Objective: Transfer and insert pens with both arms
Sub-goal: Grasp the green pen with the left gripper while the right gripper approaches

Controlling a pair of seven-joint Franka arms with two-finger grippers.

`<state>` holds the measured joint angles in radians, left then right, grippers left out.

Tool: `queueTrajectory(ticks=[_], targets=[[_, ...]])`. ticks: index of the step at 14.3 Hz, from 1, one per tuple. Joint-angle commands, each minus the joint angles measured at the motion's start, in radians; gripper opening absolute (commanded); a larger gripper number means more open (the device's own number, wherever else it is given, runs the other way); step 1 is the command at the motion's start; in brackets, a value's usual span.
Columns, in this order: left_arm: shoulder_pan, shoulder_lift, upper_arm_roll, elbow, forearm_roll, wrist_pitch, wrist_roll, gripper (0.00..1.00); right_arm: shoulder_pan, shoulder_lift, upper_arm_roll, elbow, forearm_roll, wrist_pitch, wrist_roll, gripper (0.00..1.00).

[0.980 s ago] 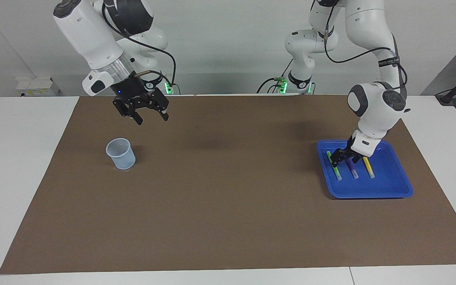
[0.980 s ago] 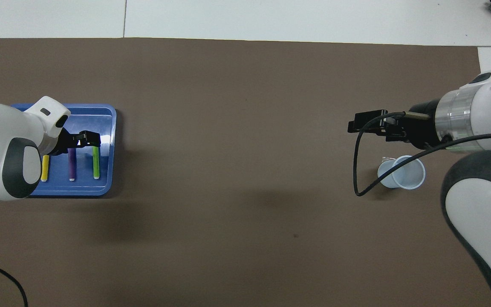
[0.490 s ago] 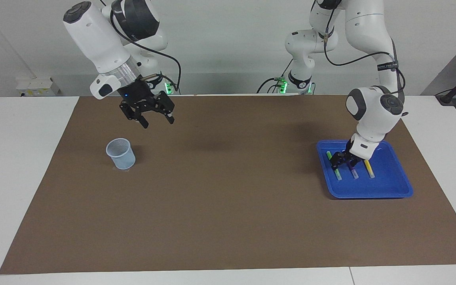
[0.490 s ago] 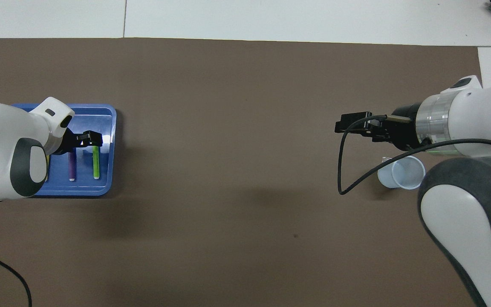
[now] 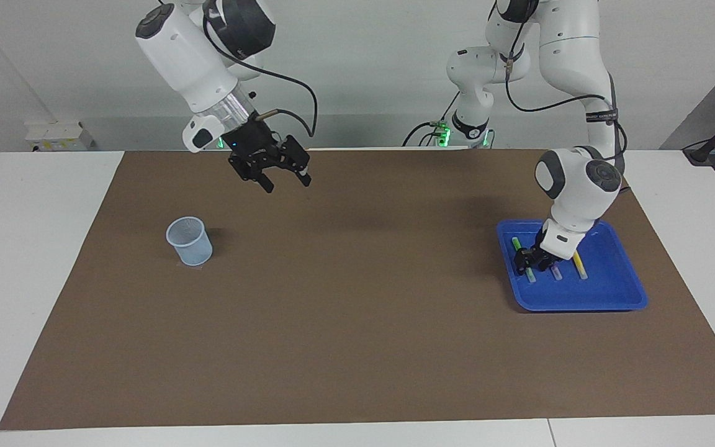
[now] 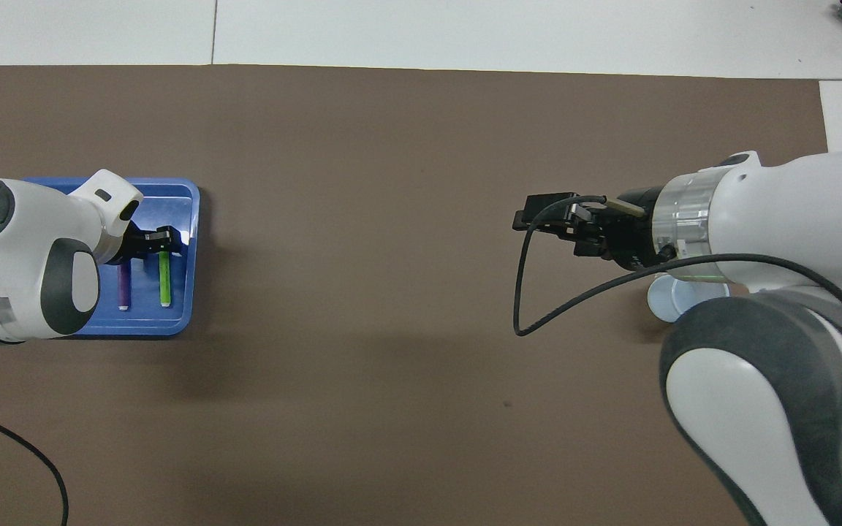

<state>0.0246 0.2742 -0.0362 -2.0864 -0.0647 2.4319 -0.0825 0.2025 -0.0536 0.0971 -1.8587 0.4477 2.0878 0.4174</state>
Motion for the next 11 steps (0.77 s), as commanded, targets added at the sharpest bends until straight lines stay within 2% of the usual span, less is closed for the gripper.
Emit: queueTrajectory(ticks=[1, 2, 3, 8, 11], targets=[[-0.018, -0.006, 0.007, -0.03, -0.013, 0.026, -0.008, 0.24, 0.006, -0.025, 0.0, -0.042, 0.02, 0.043, 0.023, 1.0], [-0.022, -0.006, 0.007, -0.032, -0.013, 0.029, -0.011, 0.1, 0.006, -0.023, 0.0, -0.042, 0.02, 0.044, 0.023, 1.0], [-0.022, -0.006, 0.007, -0.037, -0.013, 0.029, -0.025, 0.0, 0.014, -0.022, 0.0, -0.043, 0.02, 0.047, 0.029, 1.0], [-0.032, -0.006, 0.007, -0.032, -0.013, 0.021, -0.082, 0.0, 0.074, -0.012, 0.0, -0.076, 0.02, 0.118, 0.072, 1.0], [-0.028, -0.006, 0.007, -0.009, -0.018, -0.008, -0.082, 0.0, 0.083, -0.015, 0.0, -0.082, 0.02, 0.13, 0.164, 1.0]])
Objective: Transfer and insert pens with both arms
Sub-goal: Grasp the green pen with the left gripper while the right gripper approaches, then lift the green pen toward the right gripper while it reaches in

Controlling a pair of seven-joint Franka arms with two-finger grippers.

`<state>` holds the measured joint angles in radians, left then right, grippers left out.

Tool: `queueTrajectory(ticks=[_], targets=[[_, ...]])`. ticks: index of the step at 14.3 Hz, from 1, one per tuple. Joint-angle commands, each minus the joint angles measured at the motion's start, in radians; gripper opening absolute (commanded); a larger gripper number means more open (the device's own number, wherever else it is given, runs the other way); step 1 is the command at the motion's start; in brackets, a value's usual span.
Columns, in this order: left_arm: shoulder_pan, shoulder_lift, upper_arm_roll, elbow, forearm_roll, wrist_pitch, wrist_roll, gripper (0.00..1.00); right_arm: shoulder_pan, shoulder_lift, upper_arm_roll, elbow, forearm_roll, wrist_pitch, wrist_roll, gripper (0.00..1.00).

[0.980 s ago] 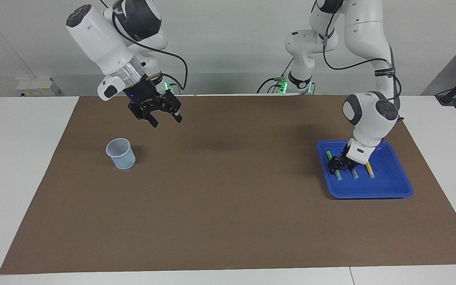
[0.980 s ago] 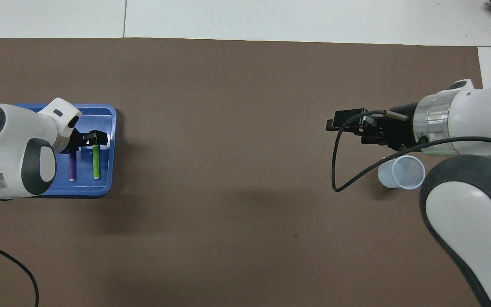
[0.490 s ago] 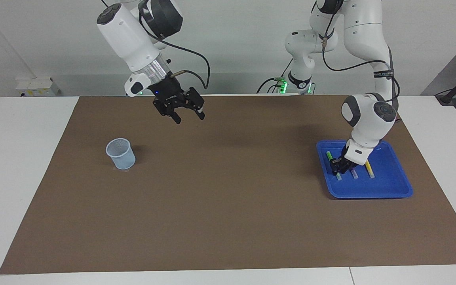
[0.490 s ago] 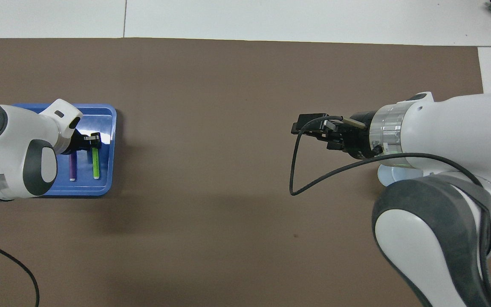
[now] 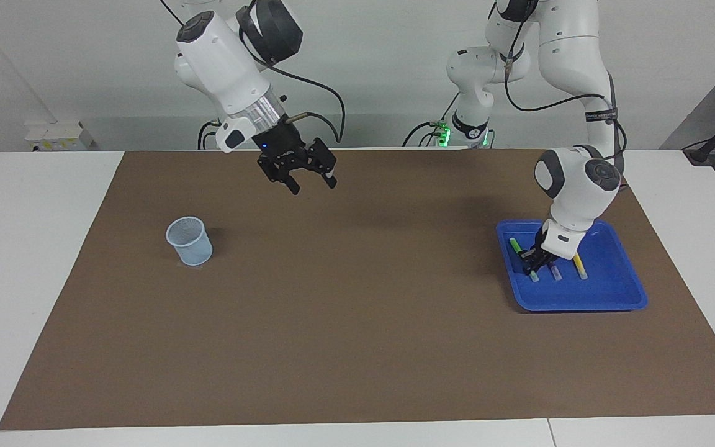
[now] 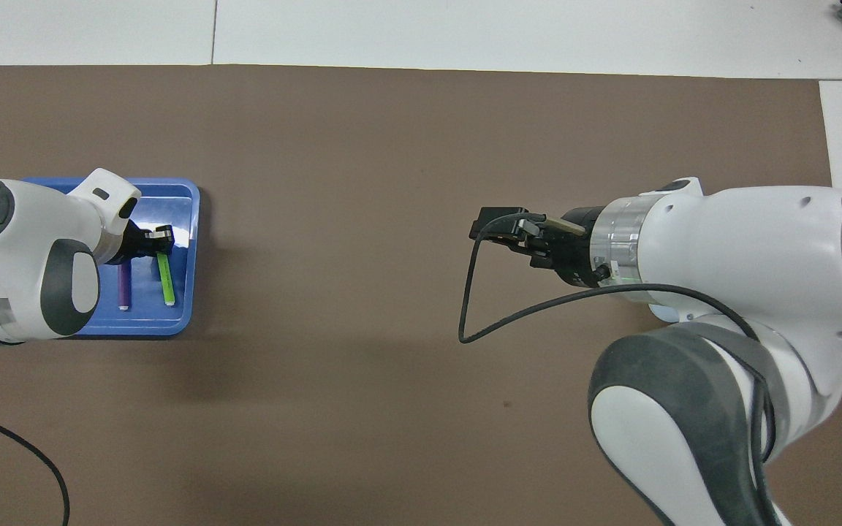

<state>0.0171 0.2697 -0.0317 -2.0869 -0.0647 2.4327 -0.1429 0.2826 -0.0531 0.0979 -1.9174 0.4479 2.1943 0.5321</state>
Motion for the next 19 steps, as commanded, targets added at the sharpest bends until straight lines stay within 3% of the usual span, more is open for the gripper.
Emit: queueTrajectory(ticks=[1, 5, 10, 15, 19], targets=[[-0.02, -0.001, 0.003, 0.01, -0.038, -0.039, -0.021, 0.0, 0.01, -0.016, -0.001, -0.023, 0.02, 0.027, 0.058, 1.0], [-0.025, -0.01, 0.004, 0.145, -0.066, -0.243, -0.078, 0.0, 0.039, -0.013, -0.001, -0.028, 0.02, 0.038, 0.06, 1.0], [-0.032, -0.05, -0.005, 0.246, -0.069, -0.421, -0.206, 0.0, 0.108, 0.067, -0.001, -0.029, 0.02, 0.155, 0.062, 1.0], [-0.062, -0.139, -0.011, 0.24, -0.133, -0.469, -0.464, 0.0, 0.199, 0.124, -0.001, -0.028, 0.021, 0.29, 0.207, 1.0], [-0.098, -0.164, -0.011, 0.234, -0.243, -0.477, -0.785, 0.0, 0.242, 0.157, -0.001, -0.023, 0.034, 0.419, 0.338, 1.0]])
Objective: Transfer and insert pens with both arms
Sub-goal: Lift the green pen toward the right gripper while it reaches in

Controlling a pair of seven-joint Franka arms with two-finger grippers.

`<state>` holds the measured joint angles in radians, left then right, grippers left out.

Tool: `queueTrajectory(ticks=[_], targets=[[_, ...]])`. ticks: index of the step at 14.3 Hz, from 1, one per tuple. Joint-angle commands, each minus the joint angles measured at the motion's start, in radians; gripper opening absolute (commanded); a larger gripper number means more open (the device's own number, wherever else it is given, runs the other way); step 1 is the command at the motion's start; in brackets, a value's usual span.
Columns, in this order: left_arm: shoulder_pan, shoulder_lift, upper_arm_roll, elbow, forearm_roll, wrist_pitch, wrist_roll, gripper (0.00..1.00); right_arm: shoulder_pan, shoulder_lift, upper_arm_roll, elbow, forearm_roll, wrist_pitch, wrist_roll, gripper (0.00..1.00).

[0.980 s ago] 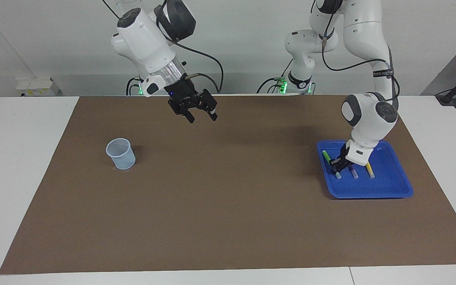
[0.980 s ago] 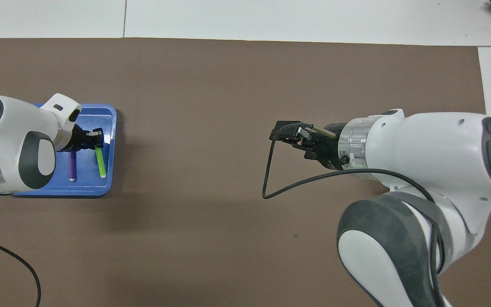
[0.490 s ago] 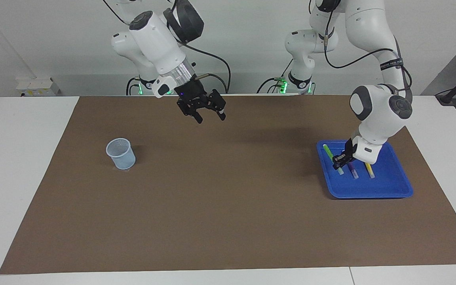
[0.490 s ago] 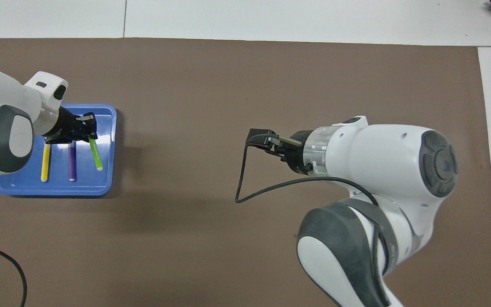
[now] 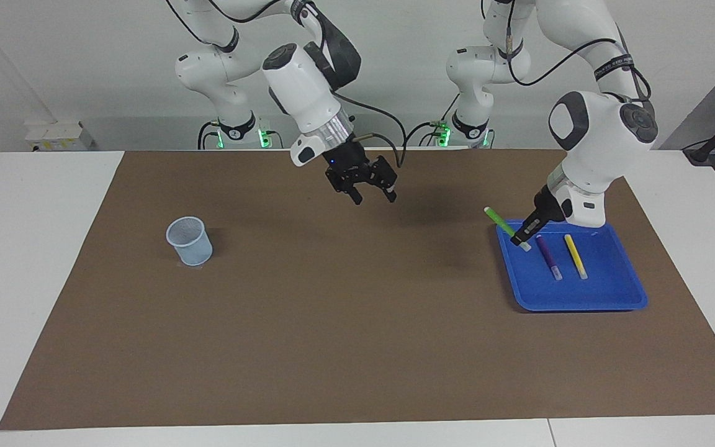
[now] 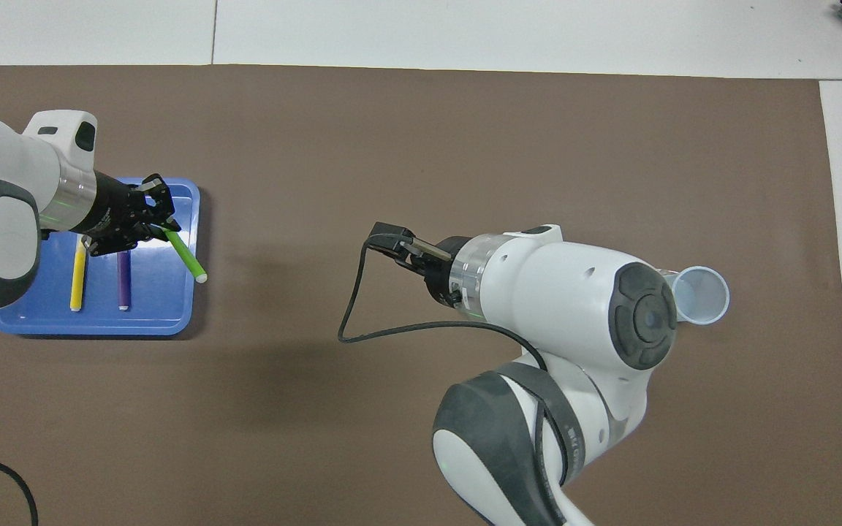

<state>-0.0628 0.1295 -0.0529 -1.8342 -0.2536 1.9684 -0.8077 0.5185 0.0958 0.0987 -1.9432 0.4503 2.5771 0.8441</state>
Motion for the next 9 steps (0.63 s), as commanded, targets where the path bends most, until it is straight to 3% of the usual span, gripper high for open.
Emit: queueTrajectory(ticks=[1, 6, 9], targets=[[-0.018, -0.036, 0.008, -0.028, -0.1, -0.014, -0.154, 0.0, 0.009, 0.012, -0.002, 0.006, 0.033, 0.037, 0.029, 1.0], [-0.017, -0.094, 0.007, -0.12, -0.34, -0.06, -0.166, 0.0, 0.051, 0.016, 0.0, 0.01, 0.087, 0.083, 0.047, 1.0], [-0.018, -0.126, 0.005, -0.183, -0.42, -0.06, -0.163, 0.0, 0.08, 0.016, 0.0, 0.012, 0.088, 0.087, 0.117, 1.0]])
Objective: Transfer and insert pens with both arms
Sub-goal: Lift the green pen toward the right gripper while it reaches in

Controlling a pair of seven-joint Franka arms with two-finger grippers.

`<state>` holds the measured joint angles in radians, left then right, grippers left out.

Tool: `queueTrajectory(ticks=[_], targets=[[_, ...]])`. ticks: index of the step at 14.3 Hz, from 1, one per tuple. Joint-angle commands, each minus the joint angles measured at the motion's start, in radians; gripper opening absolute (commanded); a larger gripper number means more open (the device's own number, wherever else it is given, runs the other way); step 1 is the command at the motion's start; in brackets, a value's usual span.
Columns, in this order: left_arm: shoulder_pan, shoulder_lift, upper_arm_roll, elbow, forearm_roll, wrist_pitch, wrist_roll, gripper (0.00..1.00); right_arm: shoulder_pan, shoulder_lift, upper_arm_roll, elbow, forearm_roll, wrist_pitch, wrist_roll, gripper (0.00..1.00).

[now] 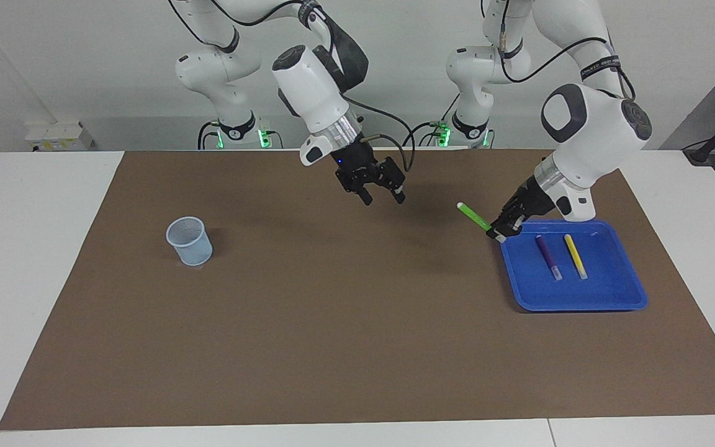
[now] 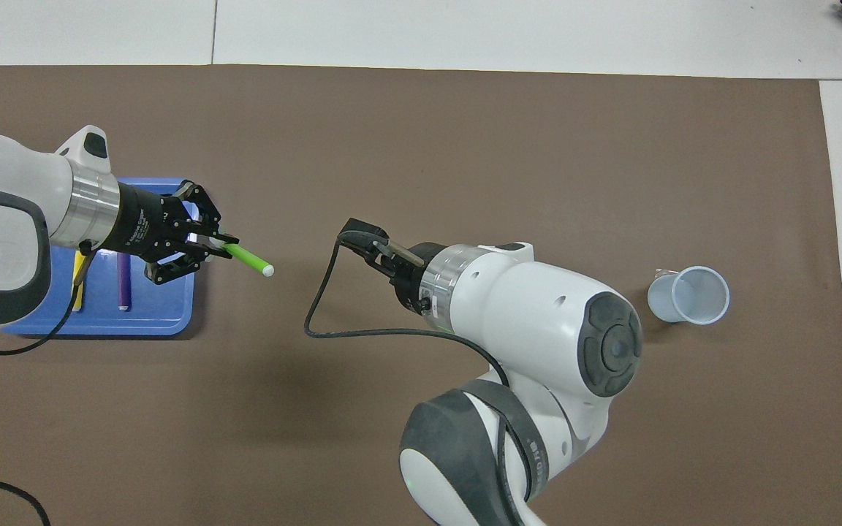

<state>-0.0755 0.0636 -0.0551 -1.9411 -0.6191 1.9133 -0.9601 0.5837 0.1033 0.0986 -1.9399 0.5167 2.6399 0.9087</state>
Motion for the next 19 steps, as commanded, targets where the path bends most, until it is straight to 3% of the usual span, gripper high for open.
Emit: queueTrajectory(ticks=[1, 9, 18, 19], targets=[[-0.009, -0.077, 0.008, -0.097, -0.071, -0.005, -0.011, 0.0, 0.021, 0.01, 0.001, 0.009, 0.022, 0.038, 0.085, 1.0], [-0.027, -0.195, 0.008, -0.199, -0.12, -0.013, -0.037, 0.0, 0.09, 0.016, 0.001, 0.027, 0.022, 0.109, 0.169, 1.0], [-0.083, -0.209, 0.008, -0.205, -0.122, 0.021, -0.104, 0.0, 0.159, 0.013, 0.001, 0.021, 0.022, 0.121, 0.187, 1.0], [-0.083, -0.209, 0.008, -0.205, -0.122, 0.021, -0.104, 0.0, 0.159, 0.015, 0.001, 0.021, 0.022, 0.123, 0.187, 0.96]])
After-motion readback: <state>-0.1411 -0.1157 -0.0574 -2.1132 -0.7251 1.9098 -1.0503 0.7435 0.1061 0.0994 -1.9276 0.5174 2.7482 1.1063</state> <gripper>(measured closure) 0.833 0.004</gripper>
